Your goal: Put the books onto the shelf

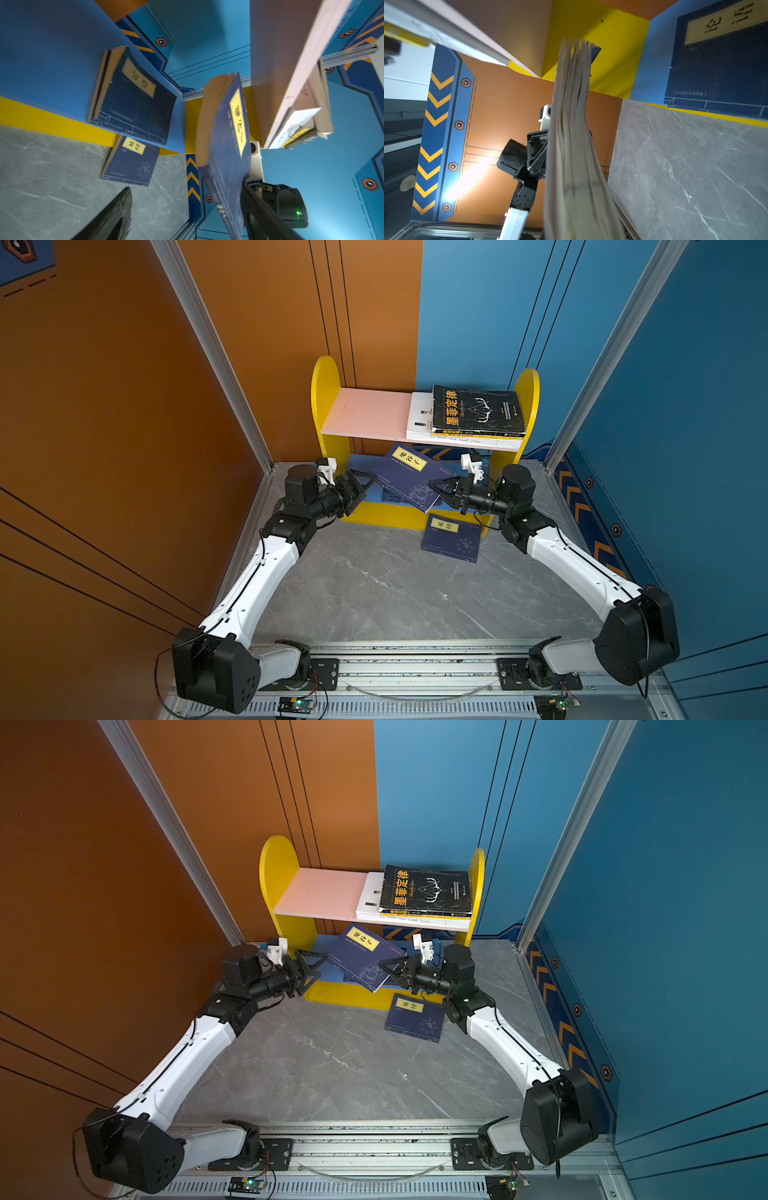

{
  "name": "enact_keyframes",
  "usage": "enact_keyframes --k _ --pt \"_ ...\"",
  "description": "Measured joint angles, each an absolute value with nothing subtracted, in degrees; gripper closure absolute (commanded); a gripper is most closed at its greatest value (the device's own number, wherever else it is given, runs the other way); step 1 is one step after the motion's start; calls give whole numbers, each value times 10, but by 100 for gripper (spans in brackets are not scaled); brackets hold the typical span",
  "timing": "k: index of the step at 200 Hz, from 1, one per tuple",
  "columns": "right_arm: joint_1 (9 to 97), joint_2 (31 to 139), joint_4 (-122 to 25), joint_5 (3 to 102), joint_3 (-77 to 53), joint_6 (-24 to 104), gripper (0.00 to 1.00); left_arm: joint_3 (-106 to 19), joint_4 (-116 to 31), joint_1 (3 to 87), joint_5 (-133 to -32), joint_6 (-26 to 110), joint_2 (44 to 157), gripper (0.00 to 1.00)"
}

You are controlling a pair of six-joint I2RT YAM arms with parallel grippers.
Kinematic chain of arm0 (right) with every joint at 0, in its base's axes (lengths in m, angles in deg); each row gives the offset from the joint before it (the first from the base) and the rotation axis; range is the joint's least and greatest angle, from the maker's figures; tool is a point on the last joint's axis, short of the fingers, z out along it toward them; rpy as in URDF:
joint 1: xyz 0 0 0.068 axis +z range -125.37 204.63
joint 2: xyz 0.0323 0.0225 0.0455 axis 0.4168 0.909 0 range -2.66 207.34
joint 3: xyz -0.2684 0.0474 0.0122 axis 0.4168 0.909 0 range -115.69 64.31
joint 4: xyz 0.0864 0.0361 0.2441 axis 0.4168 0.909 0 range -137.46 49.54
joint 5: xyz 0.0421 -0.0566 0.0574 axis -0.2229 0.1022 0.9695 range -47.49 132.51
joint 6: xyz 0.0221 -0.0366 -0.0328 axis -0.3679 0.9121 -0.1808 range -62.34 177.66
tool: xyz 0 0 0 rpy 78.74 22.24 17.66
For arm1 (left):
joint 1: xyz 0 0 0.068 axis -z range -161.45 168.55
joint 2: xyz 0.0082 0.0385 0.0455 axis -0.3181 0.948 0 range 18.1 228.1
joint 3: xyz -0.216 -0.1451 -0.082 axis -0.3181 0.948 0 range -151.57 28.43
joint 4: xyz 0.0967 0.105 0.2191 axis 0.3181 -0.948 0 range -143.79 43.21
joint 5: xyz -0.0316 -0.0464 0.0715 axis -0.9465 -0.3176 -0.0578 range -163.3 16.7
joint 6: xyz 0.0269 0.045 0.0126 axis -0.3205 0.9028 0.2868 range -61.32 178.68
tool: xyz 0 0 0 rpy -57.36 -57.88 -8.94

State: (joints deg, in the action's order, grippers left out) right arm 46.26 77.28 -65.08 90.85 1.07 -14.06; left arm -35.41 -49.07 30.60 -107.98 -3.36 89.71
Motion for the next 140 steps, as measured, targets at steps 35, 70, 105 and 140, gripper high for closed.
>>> enact_keyframes --k 35,70,105,140 --pt "462 773 -639 935 0 -126 98 -350 -446 306 -1105 -52 904 25" --pt "460 774 -634 953 -5 -121 98 -350 -410 306 -1111 -69 923 44" --pt "452 786 -627 955 -19 -116 97 -347 -373 309 -1111 -87 943 76" --pt "445 814 -612 950 -34 -115 86 -346 -345 313 -1106 -105 955 99"
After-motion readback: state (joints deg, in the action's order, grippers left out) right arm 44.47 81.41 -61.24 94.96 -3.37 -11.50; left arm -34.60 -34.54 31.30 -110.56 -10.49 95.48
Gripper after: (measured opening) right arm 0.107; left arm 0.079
